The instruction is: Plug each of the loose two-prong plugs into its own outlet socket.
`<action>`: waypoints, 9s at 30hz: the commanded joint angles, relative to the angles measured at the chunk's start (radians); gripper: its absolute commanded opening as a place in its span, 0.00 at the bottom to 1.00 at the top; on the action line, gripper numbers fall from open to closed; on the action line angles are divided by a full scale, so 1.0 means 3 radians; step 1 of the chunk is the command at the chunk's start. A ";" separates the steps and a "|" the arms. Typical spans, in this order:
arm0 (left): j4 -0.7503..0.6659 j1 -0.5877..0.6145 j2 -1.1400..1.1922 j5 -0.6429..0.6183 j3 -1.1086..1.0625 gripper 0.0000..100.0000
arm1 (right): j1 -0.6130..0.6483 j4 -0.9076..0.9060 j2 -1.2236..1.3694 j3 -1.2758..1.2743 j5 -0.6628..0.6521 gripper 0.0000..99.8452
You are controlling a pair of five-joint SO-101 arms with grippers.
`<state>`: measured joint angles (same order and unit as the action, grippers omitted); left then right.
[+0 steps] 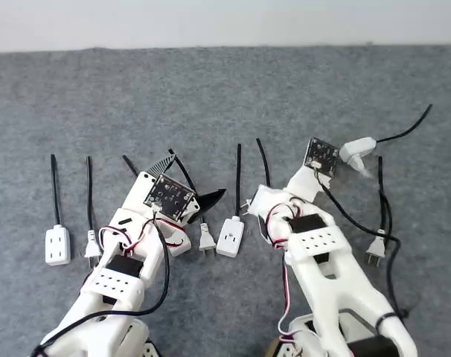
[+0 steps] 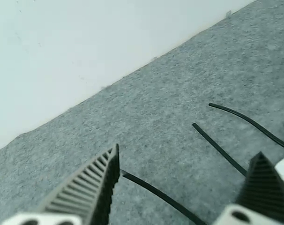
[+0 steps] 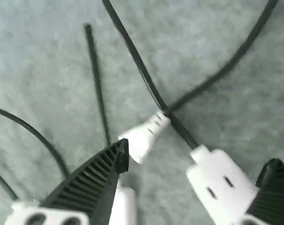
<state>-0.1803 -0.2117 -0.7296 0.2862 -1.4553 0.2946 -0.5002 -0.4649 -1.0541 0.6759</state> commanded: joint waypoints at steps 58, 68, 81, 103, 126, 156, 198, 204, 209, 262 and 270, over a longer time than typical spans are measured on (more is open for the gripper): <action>-0.0020 0.0302 0.0000 -0.0220 0.0304 0.41 | 0.0130 0.0816 0.1184 0.0547 0.1084 0.24; -0.0020 0.0302 0.0000 -0.0220 0.0304 0.41 | 0.0105 0.0933 0.1557 0.0655 0.1095 0.24; -0.0020 0.0302 0.0000 -0.0220 0.0304 0.41 | 0.0110 0.0800 0.1598 0.0747 0.0956 0.14; -0.0020 0.0297 0.0000 -0.0220 0.0299 0.41 | 0.0120 0.0739 0.1430 0.0665 0.0557 0.01; 0.0107 0.0097 -0.0026 -0.0215 0.0274 0.41 | -0.0028 -0.0529 -0.1128 0.0680 -0.1253 0.01; 0.1222 -0.0225 -0.2803 -0.0286 -0.0335 0.41 | 0.0985 -0.1440 -0.1302 0.2036 -0.2869 0.01; 0.2189 -0.0210 -0.3631 -0.0476 0.0013 0.41 | 0.1235 -0.1649 -0.1624 0.1744 -0.2706 0.01; 0.2276 -0.0312 -0.3626 -0.0465 0.0064 0.41 | 0.1230 -0.1670 -0.1639 0.1744 -0.2706 0.01; 0.2189 -0.0307 -0.3621 -0.0450 -0.0018 0.41 | 0.1240 -0.1747 -0.1834 0.1739 -0.2685 0.01; 0.1575 0.0358 -0.3611 -0.0460 -0.0422 0.41 | 0.1455 -0.2279 -0.2018 0.1545 -0.2977 0.01; 0.1580 0.0358 -0.3611 -0.0455 -0.0422 0.41 | 0.1450 -0.2432 -0.2018 0.1534 -0.3079 0.01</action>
<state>0.3368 -0.1458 -1.8006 0.1557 -1.5996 0.7181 -1.1876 -1.0618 -0.5907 -0.2294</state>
